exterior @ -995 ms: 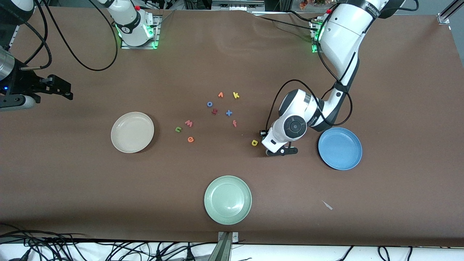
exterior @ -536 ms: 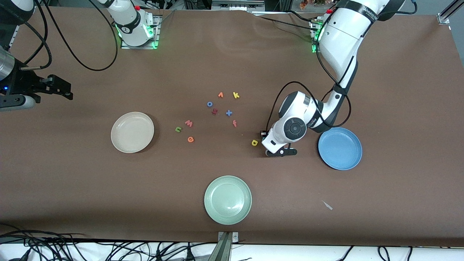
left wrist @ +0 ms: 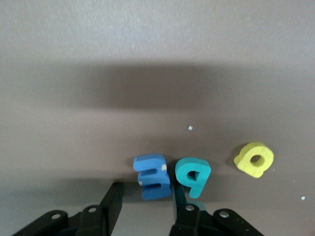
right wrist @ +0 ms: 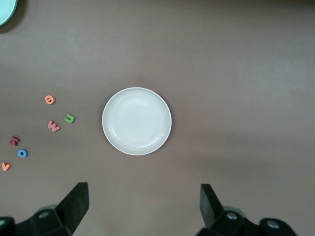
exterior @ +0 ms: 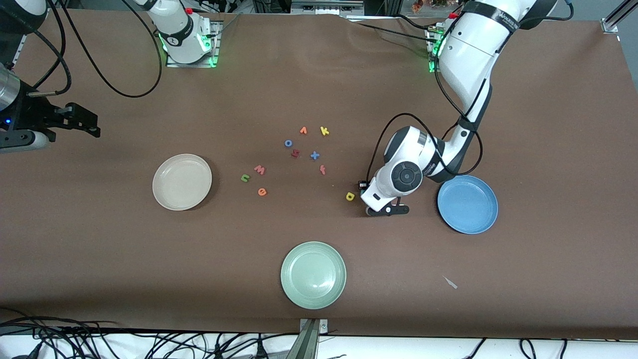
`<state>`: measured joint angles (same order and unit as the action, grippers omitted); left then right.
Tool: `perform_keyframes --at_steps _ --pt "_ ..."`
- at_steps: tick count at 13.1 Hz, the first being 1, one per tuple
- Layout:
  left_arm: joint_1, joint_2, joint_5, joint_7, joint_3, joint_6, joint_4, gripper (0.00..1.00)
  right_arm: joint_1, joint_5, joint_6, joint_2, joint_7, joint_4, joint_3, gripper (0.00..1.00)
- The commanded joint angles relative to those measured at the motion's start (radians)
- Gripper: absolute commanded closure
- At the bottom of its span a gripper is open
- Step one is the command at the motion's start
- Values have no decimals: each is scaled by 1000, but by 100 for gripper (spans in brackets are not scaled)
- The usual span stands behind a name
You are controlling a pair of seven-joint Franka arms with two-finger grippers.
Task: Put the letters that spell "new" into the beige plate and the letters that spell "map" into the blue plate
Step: 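Carry the blue E to the blue plate and open the left gripper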
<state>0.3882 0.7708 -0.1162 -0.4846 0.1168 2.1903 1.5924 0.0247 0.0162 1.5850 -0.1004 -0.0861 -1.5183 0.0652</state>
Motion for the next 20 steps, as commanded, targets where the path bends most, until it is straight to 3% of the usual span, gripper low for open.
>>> perform_keyframes --at_steps 1,5,10,13,16,20 --pt "-11 11 -13 27 -2 43 3 57 4 7 -13 -5 6 18 5 0" --pt "-17 10 -13 29 -6 45 -2 86 4 7 -13 -5 6 18 5 0" --pt "-57 -50 -13 73 -26 -42 -6 90 4 7 -13 -5 6 18 5 0" --pt "-165 -128 -13 292 -29 -180 -9 90 4 7 -13 -5 6 18 5 0" --pt "-261 -145 -5 452 -37 -208 -17 90 4 7 -14 -5 6 18 5 0" --pt "-336 -142 150 570 -39 -253 -11 89 4 7 -14 -5 6 18 5 0"
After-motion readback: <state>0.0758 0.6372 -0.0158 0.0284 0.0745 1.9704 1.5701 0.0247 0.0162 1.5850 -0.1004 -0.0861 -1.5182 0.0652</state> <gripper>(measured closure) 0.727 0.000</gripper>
